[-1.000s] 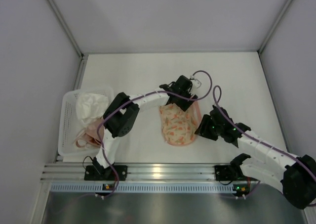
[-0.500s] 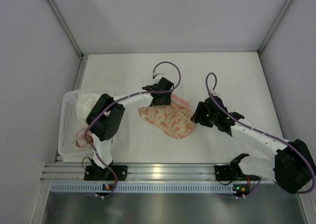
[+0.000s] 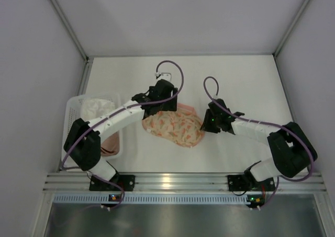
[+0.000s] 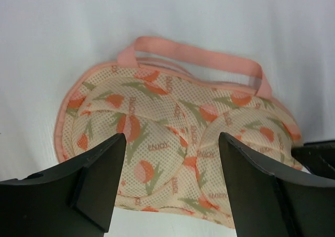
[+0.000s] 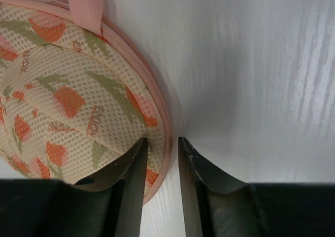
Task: Place the bra in the laundry bag and zip it closed
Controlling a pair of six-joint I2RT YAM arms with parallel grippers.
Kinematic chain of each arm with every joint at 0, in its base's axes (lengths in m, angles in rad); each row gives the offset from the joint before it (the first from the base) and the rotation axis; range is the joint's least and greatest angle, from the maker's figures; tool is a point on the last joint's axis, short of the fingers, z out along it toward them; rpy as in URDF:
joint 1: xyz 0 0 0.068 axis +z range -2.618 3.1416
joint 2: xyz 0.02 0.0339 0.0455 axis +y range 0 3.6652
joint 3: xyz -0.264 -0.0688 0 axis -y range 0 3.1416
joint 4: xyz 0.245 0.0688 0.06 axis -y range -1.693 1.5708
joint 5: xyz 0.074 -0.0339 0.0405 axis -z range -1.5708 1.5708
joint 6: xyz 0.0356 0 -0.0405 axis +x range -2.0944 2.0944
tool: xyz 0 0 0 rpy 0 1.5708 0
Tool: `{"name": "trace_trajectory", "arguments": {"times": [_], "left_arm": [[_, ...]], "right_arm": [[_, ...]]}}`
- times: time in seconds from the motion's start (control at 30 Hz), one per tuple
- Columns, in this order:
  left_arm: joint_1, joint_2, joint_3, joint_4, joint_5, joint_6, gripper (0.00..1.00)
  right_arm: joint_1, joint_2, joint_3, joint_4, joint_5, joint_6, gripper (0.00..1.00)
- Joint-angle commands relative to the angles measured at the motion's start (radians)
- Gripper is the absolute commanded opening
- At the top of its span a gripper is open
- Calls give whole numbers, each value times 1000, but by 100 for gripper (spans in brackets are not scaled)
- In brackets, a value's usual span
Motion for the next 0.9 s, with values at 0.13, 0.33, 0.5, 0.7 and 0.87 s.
{"name": "trace_trajectory", "arguments": {"times": [0.13, 0.33, 0.5, 0.7, 0.87], "left_arm": [[-35, -52, -134, 82, 177, 113, 76], [-93, -39, -182, 139, 152, 126, 77], [-93, 29, -193, 189, 158, 74, 77], [-92, 125, -153, 198, 143, 2, 76], [-74, 155, -166, 198, 111, -146, 77]], "right_arm": [[-10, 158, 177, 142, -19, -64, 24], [-27, 230, 305, 121, -49, -143, 24], [-73, 63, 195, 98, -89, -232, 48], [-70, -161, -47, 232, -202, -337, 58], [11, -181, -123, 283, -238, -427, 60]]}}
